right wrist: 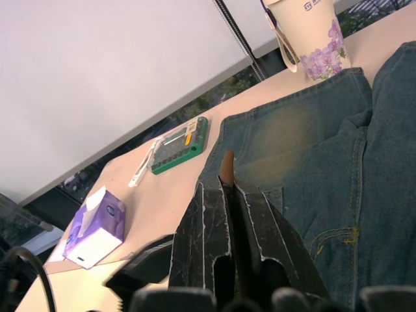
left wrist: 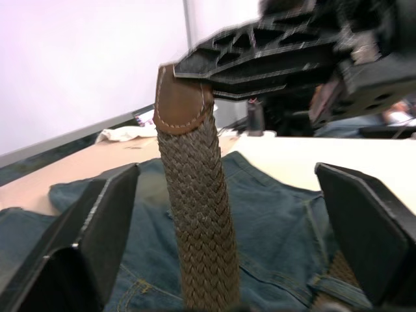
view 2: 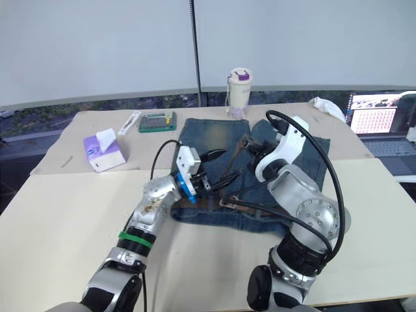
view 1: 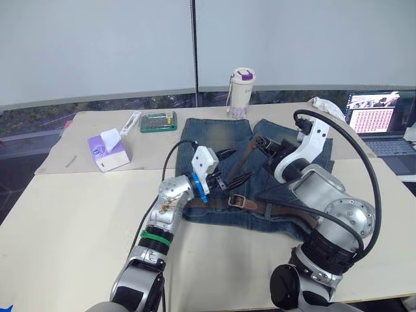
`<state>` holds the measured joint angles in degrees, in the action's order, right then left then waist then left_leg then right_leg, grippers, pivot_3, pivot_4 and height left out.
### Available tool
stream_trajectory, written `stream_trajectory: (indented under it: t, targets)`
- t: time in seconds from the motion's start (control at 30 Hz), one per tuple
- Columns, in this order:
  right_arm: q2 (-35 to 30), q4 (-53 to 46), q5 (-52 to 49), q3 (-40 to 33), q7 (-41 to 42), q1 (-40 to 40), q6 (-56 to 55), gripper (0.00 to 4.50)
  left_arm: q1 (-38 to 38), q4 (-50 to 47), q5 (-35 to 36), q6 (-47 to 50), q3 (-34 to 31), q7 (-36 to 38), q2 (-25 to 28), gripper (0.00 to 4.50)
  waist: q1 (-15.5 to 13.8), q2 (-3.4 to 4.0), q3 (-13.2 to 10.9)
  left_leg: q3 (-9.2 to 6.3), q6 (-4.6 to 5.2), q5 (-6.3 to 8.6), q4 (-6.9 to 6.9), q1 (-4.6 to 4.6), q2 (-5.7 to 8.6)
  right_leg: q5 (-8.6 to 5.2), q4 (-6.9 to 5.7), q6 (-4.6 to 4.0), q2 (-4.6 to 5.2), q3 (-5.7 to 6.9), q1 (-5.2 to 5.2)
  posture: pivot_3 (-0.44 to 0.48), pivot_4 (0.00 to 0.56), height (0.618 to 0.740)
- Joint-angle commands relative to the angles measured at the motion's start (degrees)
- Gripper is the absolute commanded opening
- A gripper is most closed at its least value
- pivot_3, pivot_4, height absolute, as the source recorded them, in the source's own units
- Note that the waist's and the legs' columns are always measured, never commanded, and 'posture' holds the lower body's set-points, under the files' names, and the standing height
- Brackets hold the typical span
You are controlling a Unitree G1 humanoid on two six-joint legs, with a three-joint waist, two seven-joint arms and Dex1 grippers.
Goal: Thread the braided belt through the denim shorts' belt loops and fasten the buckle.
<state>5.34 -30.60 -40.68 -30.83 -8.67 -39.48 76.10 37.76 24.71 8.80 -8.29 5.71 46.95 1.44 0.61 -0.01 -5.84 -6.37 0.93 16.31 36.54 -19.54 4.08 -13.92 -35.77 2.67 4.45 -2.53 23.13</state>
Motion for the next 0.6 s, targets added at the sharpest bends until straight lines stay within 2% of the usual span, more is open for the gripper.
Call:
stream_trajectory:
  t: [0.03, 0.27, 0.4, 0.6]
  targets:
    - [1.57, -1.0, -2.98, 0.44, -1.15, -1.84, -0.43, 0.0, 0.94, 0.49, -2.33, -2.46, -0.4, -6.5, -0.79, 4.49, 0.12, 0.0, 0.0, 0.01, 0.0, 0.0, -0.01, 0.0, 0.0, 0.0, 0.0, 0.0, 0.0, 0.0, 0.0, 0.0, 0.15, 0.74]
    - [2.57, -2.28, -4.79, 1.86, -2.9, -0.13, -0.87, 0.0, -0.18, -0.58, -1.66, -2.79, 0.77, -8.0, -2.21, 4.49, 0.13, 0.01, 0.01, 0.02, 0.0, 0.0, -0.04, 0.0, -0.01, 0.0, 0.0, 0.0, -0.01, 0.0, 0.01, 0.0, 0.15, 0.74]
    - [2.46, -2.92, -5.46, 2.47, -4.05, 0.97, -1.55, 0.0, -0.42, -0.52, -1.38, -1.46, 0.59, -8.77, -2.25, 3.37, 0.1, 0.02, 0.01, 0.02, 0.0, 0.0, -0.03, -0.01, 0.0, 0.0, 0.01, 0.0, 0.0, 0.02, 0.0, 0.0, 0.15, 0.74]
    - [3.38, -3.48, -6.67, 3.8, -6.23, 1.78, -2.74, 0.0, -0.87, -0.21, -1.19, -0.36, 0.87, -7.94, -1.09, 1.3, 0.17, 0.02, 0.01, 0.02, 0.0, 0.0, -0.04, 0.0, -0.01, 0.0, 0.01, 0.0, -0.02, 0.02, 0.0, 0.0, 0.15, 0.74]
